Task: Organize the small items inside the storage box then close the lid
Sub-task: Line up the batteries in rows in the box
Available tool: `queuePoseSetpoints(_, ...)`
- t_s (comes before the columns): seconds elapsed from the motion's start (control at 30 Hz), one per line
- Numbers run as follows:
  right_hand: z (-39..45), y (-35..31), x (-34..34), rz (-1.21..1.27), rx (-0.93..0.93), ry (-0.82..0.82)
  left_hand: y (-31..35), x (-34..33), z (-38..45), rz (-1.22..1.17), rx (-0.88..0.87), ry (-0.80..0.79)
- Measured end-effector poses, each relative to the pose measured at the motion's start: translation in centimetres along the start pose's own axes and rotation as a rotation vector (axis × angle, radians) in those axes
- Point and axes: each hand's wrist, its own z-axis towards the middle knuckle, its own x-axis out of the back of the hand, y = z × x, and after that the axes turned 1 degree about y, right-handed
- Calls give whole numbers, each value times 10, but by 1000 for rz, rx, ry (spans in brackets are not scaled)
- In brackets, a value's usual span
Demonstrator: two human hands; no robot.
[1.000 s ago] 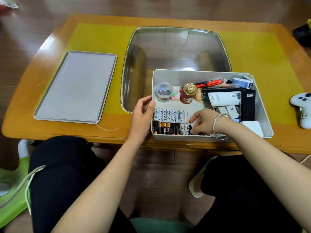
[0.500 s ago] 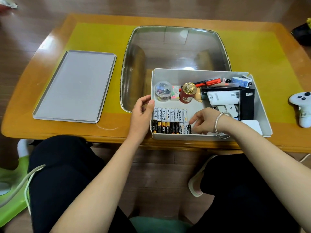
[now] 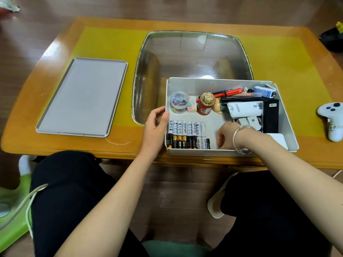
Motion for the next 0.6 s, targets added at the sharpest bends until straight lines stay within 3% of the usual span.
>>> queuePoseSetpoints(0.13, 4, 6, -3, -87, -74, 105, -1, 0, 0, 2, 1, -5)
queuePoseSetpoints(0.33, 18, -7, -6, 174, -73, 315, -1, -1, 0, 2, 3, -8)
queuePoseSetpoints(0.47, 21, -9, -3, 334, -66, 332, -2, 0, 0, 1, 5, -8)
queuePoseSetpoints(0.6, 16, -7, -4, 429, -24, 222, -2, 0, 1, -5, 11, -5)
